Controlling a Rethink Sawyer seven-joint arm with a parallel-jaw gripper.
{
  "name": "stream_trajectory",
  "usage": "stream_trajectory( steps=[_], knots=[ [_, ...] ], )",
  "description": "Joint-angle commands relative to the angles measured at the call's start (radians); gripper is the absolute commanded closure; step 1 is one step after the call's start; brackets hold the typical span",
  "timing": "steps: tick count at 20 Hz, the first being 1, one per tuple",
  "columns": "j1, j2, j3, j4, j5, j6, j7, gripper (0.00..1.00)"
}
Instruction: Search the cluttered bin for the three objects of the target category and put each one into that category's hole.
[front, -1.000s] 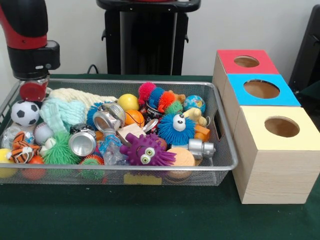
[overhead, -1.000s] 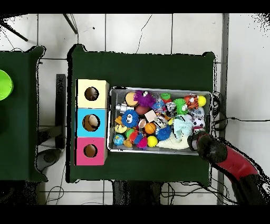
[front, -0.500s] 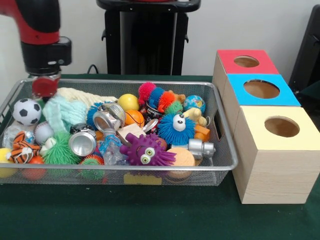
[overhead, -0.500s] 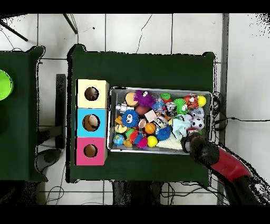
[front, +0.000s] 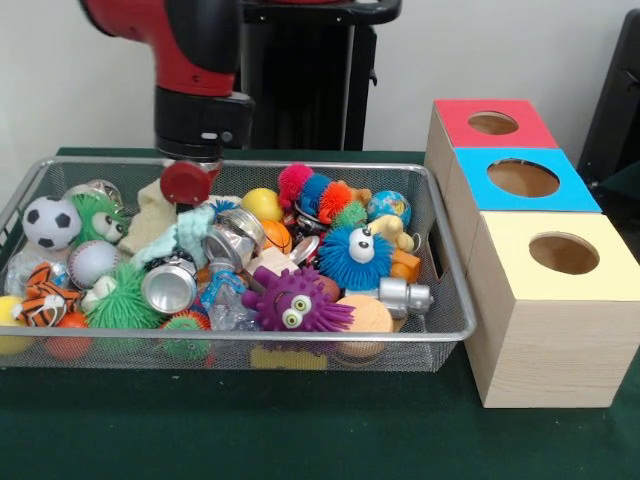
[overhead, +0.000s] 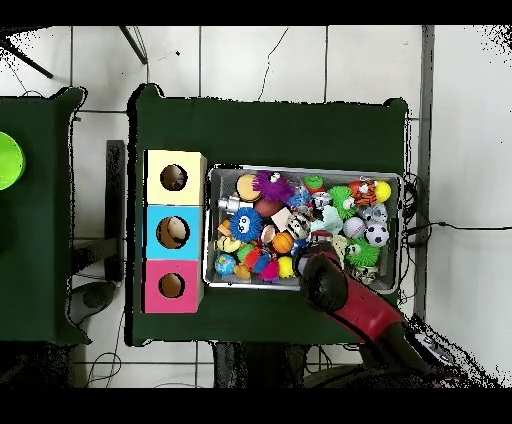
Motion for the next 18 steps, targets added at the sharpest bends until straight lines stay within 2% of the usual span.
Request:
stream_trajectory(
  steps=[1,12,14,18],
  knots=[
    [0.009,0.126,0.139,0.109,0.153,-0.179,0.41,1.0],
    [0.003,0.124,0.177,0.112,0.178,-0.161,0.382,1.0],
    [0.002,0.129,0.183,0.114,0.188,-0.181,0.401,1.0],
    [0.019,0.156,0.206,0.166,0.246,-0.314,0.552,1.0]
  ],
)
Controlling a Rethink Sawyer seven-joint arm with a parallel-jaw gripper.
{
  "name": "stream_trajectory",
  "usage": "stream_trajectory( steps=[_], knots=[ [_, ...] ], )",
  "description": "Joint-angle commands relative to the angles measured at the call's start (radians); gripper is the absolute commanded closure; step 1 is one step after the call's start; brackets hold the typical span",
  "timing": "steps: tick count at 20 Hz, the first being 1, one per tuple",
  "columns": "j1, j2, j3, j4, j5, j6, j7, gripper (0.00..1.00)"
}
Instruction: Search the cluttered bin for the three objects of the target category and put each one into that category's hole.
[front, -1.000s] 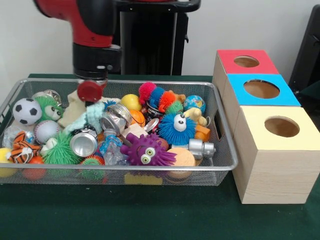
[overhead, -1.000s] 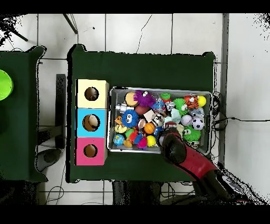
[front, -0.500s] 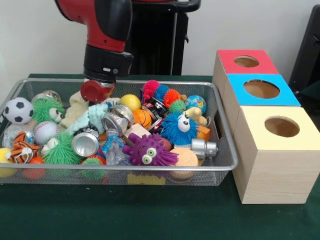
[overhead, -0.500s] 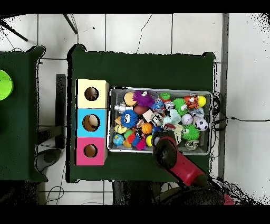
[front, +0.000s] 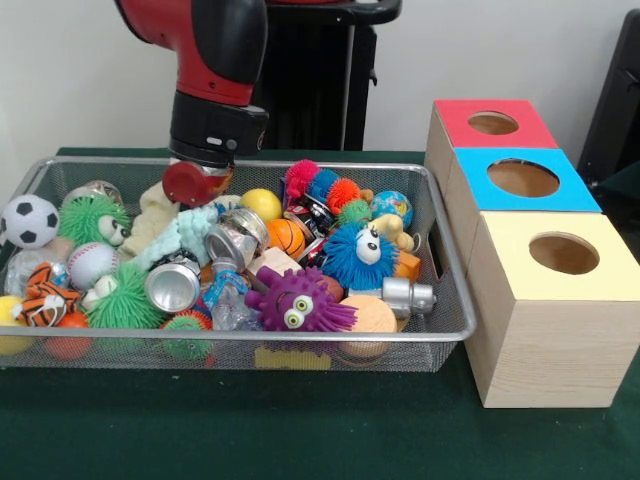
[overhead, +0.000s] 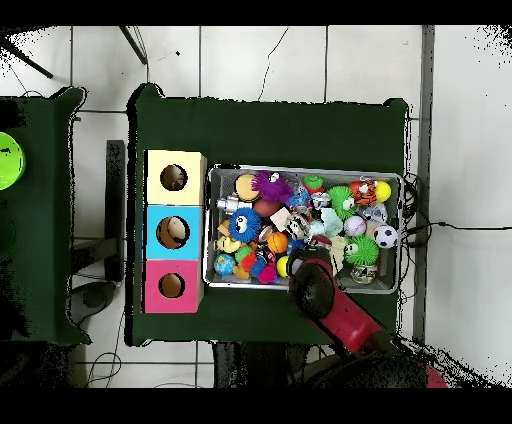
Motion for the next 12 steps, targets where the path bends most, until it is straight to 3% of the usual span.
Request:
stream_trajectory(
  steps=[1,4,7,9,12],
  knots=[
    [0.051,0.12,0.172,0.084,0.145,-0.154,0.47,1.0],
    [0.16,0.099,0.141,0.133,0.317,-0.228,0.556,1.0],
    [0.254,0.063,0.142,0.191,0.504,-0.237,0.623,1.0],
    [0.25,0.042,0.149,0.224,0.517,-0.216,0.633,1.0],
    [0.302,-0.031,0.141,0.302,0.623,-0.161,0.659,1.0]
  ],
)
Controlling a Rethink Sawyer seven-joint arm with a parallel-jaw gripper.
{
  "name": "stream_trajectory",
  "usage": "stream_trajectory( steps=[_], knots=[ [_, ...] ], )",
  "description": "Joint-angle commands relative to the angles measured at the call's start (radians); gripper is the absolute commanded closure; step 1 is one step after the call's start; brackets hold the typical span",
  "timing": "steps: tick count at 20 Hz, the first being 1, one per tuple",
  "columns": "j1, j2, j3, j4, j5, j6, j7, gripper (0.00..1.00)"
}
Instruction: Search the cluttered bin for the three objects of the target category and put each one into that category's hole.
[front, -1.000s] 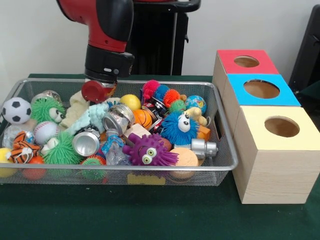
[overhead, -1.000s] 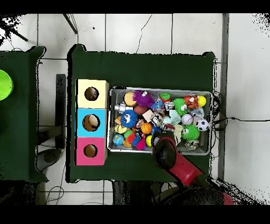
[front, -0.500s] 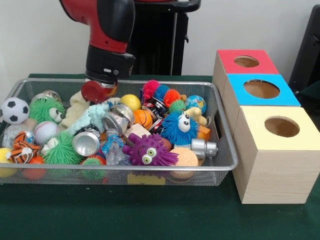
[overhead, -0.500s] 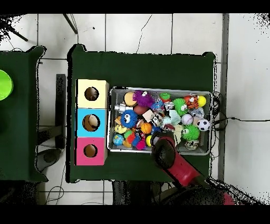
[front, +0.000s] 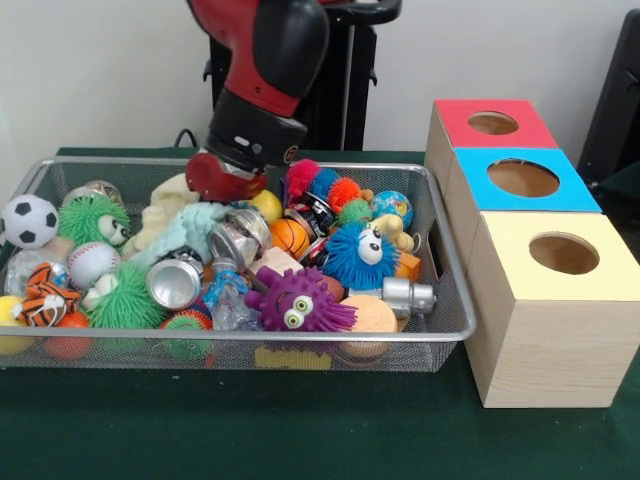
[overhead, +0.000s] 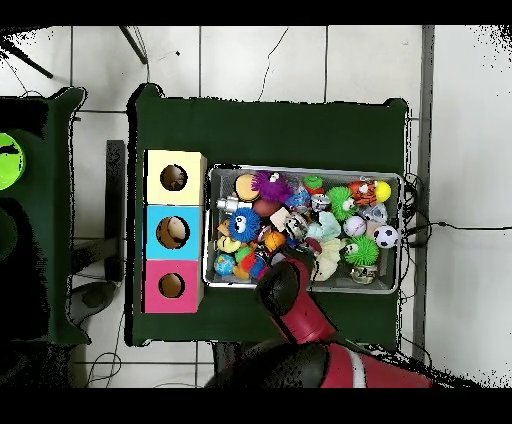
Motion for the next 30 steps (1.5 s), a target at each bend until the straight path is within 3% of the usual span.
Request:
stream_trajectory(
  steps=[1,6,9,13,14,17,19,22,26,28,30],
  knots=[
    [0.13,-0.067,0.129,0.204,0.245,0.117,0.462,1.0],
    [0.175,-0.231,0.118,0.341,0.276,0.222,0.524,1.0],
    [0.266,-0.331,0.111,0.374,0.398,0.321,0.53,1.0],
    [0.411,-0.394,0.056,0.36,0.604,0.419,0.451,1.0],
    [0.431,-0.408,0.042,0.356,0.621,0.439,0.432,1.0],
    [0.528,-0.411,-0.062,0.342,0.735,0.449,0.249,1.0],
    [0.599,-0.406,-0.16,0.33,0.832,0.421,0.042,1.0],
    [0.689,-0.391,-0.316,0.272,0.919,0.448,-0.26,1.0],
    [0.771,-0.311,-0.503,0.17,0.864,0.574,-0.409,1.0],
    [0.742,-0.329,-0.533,0.128,0.713,0.583,-0.377,1.0],
    [0.644,-0.385,-0.475,0.12,0.519,0.504,-0.316,1.0]
  ],
)
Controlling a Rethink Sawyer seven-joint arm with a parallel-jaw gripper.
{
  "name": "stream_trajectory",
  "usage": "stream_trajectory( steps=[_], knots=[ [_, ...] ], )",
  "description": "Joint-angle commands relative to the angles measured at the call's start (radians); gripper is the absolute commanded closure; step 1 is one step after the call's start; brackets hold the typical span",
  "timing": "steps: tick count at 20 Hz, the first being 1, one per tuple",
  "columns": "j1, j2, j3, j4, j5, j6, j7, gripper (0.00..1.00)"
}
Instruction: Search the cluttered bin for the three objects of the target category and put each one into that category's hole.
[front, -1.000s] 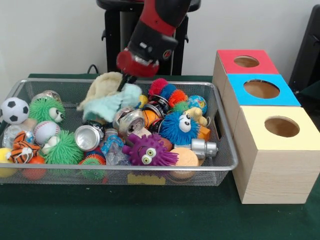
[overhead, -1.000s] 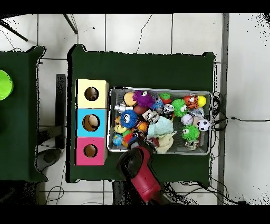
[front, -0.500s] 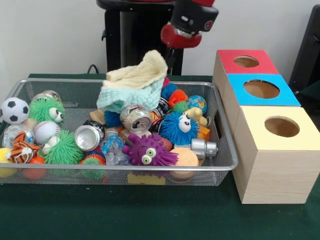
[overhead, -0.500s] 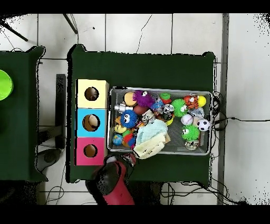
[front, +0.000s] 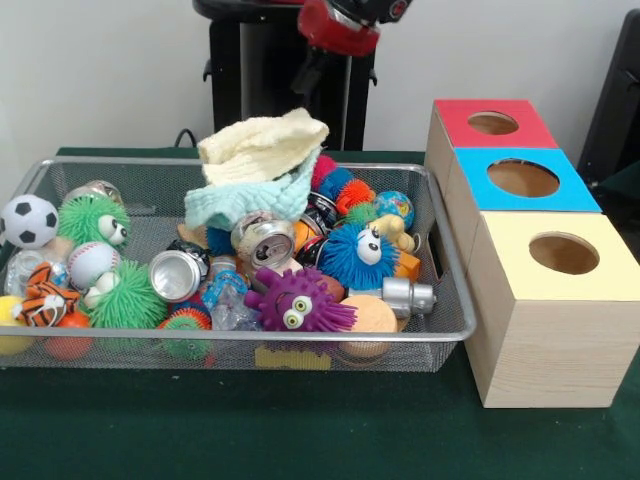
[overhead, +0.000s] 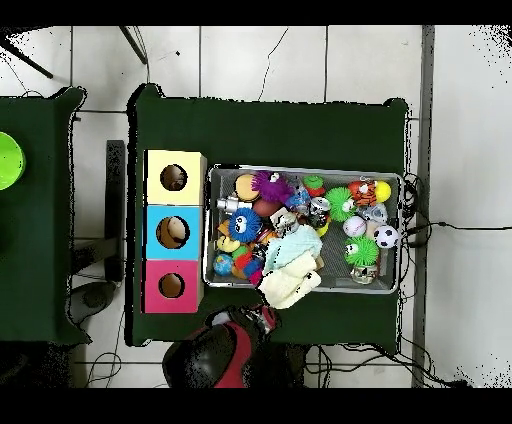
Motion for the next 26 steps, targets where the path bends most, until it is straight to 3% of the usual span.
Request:
stream_trajectory(
  steps=[1,3,4,5,6,8,10,16,18,23,26],
  knots=[
    [-0.115,-0.02,-0.137,-0.208,-0.257,0.041,-0.34,1.0],
    [-0.123,0.015,-0.182,-0.258,-0.308,0.066,-0.417,1.0],
    [-0.139,0.025,-0.221,-0.3,-0.348,0.181,-0.48,1.0],
    [-0.191,0.015,-0.235,-0.347,-0.437,0.346,-0.511,1.0],
    [-0.27,-0.011,-0.214,-0.389,-0.542,0.488,-0.532,1.0],
    [-0.407,-0.045,-0.142,-0.432,-0.672,0.568,-0.585,1.0],
    [-0.497,-0.085,-0.081,-0.441,-0.757,0.599,-0.609,1.0],
    [-0.674,-0.156,0.049,-0.573,-0.927,1.08,-0.561,1.0],
    [-0.703,-0.154,0.081,-0.588,-0.943,1.127,-0.549,1.0],
    [-0.715,-0.154,0.105,-0.578,-0.98,1.021,-0.512,1.0],
    [-0.71,-0.15,0.096,-0.625,-1.028,1.099,-0.468,1.0]
  ],
)
